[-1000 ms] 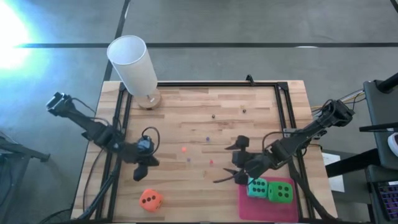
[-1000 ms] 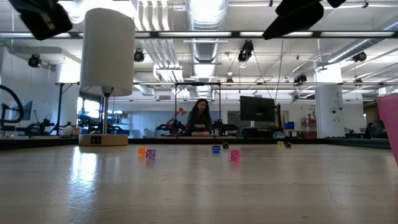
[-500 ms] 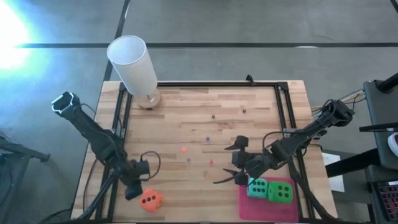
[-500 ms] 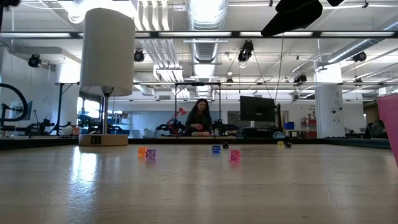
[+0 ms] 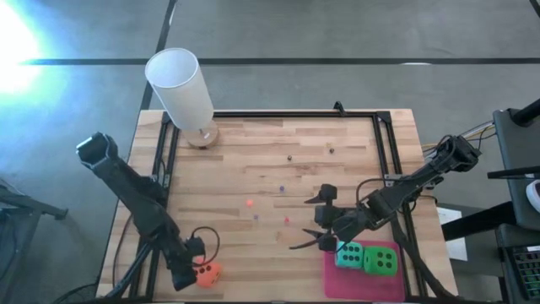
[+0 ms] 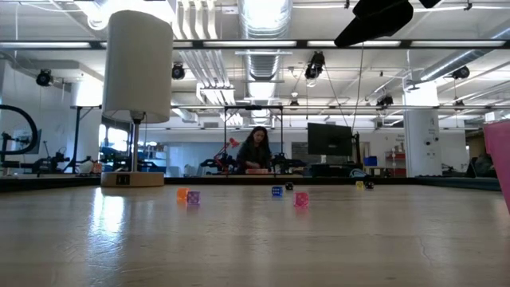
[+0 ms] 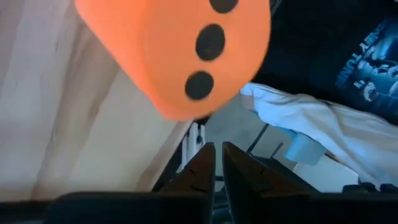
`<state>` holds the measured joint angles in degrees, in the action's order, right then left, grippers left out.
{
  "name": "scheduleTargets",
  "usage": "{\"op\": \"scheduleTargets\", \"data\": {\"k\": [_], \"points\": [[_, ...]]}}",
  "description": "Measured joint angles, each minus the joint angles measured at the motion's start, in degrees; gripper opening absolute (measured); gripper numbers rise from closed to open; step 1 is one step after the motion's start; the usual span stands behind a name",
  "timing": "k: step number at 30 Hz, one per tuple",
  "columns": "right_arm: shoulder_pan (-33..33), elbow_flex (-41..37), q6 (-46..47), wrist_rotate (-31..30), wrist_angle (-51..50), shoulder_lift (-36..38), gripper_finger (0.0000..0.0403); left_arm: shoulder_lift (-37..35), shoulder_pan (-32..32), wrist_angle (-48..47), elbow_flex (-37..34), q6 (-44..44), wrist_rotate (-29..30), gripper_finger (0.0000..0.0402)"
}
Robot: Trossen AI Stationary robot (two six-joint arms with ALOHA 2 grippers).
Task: Pick & Place Dice
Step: Put the large orange die into the bin
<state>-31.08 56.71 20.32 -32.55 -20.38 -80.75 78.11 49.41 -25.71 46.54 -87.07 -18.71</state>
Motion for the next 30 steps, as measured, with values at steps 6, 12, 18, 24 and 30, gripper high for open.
{"op": "scheduleTargets", "data": {"k": [6,12,18,24,30], "points": [[-0.03,0.0,0.02,0.01,0.09,0.0,0.0396,3.97,0.0,4.15,0.0,-0.06,-3.34,0.0036],[-0.03,0.0,0.02,-0.01,0.22,0.0,0.0396,6.16,0.0,5.34,0.0,-0.13,-5.3,0.0036],[-0.01,0.0,0.02,-0.01,0.22,0.0,0.0396,7.82,-0.79,4.95,0.0,0.24,-2.86,0.0036],[-0.01,0.0,0.0,-0.02,0.22,0.0,0.0396,7.87,-2.42,4.91,0.0,3.98,7.65,0.0036],[0.04,0.0,-0.24,-0.04,0.22,0.0,0.0396,7.9,-5.25,4.37,0.0,9.22,19.86,0.0036]]}}
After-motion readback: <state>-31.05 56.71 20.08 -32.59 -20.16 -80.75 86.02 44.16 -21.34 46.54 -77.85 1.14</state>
